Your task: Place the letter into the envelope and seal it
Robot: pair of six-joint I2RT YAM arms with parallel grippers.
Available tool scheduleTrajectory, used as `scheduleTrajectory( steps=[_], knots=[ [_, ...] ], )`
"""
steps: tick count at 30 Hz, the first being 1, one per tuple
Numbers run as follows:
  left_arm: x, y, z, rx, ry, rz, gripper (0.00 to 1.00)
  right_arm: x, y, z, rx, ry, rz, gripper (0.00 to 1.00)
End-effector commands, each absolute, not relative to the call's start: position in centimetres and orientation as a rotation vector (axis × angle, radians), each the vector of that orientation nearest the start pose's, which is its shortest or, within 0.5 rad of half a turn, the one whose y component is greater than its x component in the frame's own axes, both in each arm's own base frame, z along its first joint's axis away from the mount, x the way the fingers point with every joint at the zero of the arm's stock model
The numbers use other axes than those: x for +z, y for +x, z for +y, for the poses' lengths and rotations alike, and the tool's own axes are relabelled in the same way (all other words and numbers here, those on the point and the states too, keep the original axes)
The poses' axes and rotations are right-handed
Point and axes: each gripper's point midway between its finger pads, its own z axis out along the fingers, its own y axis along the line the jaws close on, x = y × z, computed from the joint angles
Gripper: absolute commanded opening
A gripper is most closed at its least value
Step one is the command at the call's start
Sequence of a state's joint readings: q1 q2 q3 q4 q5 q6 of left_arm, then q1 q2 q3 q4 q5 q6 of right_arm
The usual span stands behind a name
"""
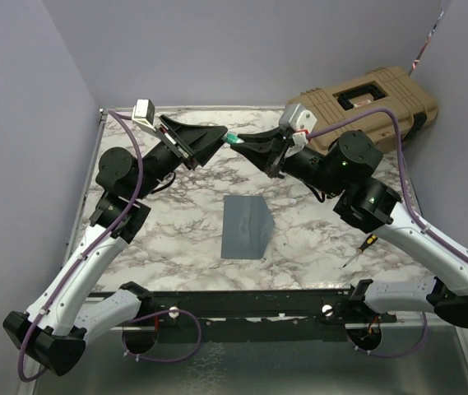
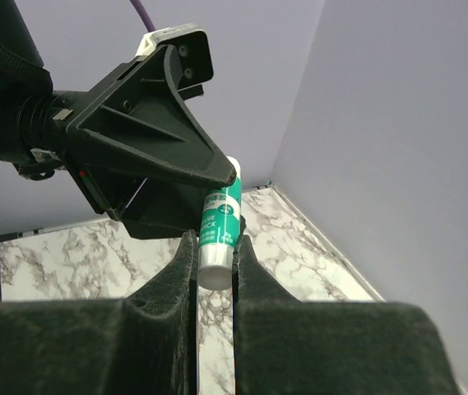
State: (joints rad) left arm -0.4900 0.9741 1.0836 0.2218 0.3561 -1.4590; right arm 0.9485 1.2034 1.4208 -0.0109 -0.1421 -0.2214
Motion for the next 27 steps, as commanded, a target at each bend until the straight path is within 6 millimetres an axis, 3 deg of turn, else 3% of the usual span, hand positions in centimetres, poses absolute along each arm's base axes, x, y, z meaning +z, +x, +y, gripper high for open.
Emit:
scheduleTrajectory(
  steps=[1,8,12,13,17,18,21,27],
  knots=[
    [48.7,23.5,-23.2,-1.841,-0.378,1.447,0.40,48.0,21.6,33.5,0.716,-0.910,1.093,0.00],
    [48.6,23.6,-23.2,-1.832,-0.380,1.460,0.20,48.0,21.4,33.6,0.721,-0.920,1.087,0.00],
    [48.7,23.6,-23.3,-1.833,-0.383,1.467,0.00,47.9,20.8,33.7,0.722,-0.954,1.035,0.01],
    [48.7,23.7,-23.3,-1.840,-0.390,1.471,0.00,48.6,20.7,33.6,0.724,-0.941,1.005,0.07],
    [49.0,23.5,-23.6,-1.926,-0.423,1.452,0.00,49.7,20.8,33.5,0.735,-0.875,0.934,0.50],
    [49.2,23.4,-23.6,-1.957,-0.434,1.446,0.00,50.0,20.8,33.6,0.741,-0.858,0.915,0.56],
    [49.5,23.3,-23.7,-1.997,-0.440,1.426,0.00,50.3,21.3,34.2,0.748,-0.831,0.895,0.61],
    [49.7,23.1,-23.6,-2.031,-0.449,1.412,0.00,51.0,21.8,34.9,0.755,-0.796,0.850,0.60]
  ],
)
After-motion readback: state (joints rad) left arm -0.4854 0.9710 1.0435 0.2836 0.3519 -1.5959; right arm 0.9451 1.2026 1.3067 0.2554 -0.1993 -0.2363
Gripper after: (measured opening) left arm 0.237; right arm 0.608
